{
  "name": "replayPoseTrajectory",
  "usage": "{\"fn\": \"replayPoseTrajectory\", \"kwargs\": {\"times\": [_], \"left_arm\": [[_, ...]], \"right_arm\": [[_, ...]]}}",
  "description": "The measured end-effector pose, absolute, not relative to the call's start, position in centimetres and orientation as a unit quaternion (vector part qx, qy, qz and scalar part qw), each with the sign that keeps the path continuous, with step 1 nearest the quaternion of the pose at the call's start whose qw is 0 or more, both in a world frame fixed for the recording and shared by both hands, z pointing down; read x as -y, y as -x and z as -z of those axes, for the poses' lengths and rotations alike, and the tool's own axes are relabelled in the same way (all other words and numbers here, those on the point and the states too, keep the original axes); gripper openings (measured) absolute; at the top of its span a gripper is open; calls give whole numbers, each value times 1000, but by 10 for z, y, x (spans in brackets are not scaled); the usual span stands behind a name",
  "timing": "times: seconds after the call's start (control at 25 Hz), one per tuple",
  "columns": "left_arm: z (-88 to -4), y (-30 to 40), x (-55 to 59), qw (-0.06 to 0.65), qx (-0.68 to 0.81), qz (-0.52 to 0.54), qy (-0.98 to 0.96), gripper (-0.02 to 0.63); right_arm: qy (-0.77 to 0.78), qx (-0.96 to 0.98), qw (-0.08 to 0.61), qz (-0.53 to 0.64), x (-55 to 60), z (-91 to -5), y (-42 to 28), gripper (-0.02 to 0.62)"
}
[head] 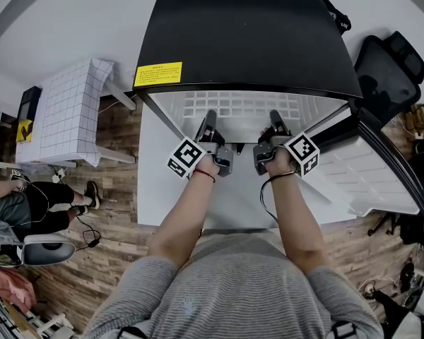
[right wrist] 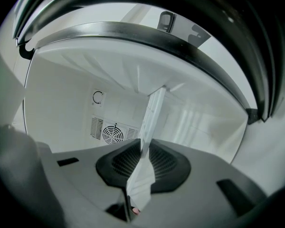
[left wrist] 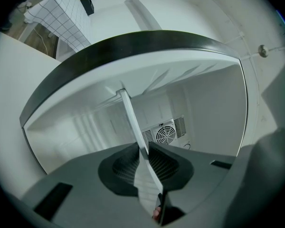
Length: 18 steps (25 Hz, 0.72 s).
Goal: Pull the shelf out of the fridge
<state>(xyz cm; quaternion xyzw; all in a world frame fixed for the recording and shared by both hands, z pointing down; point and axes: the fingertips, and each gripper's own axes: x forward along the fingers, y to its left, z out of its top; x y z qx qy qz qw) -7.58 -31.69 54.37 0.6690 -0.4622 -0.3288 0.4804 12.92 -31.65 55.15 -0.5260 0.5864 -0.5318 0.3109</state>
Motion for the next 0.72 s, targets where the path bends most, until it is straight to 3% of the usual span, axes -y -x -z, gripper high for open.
{"fn": "replayPoseTrajectory", "kwargs": {"times": [0.72], "left_arm": [[-544, 77, 312, 487, 458, 332, -665, 64]], "right_arm": [[524, -582, 315, 537, 312, -551, -128, 60]]}}
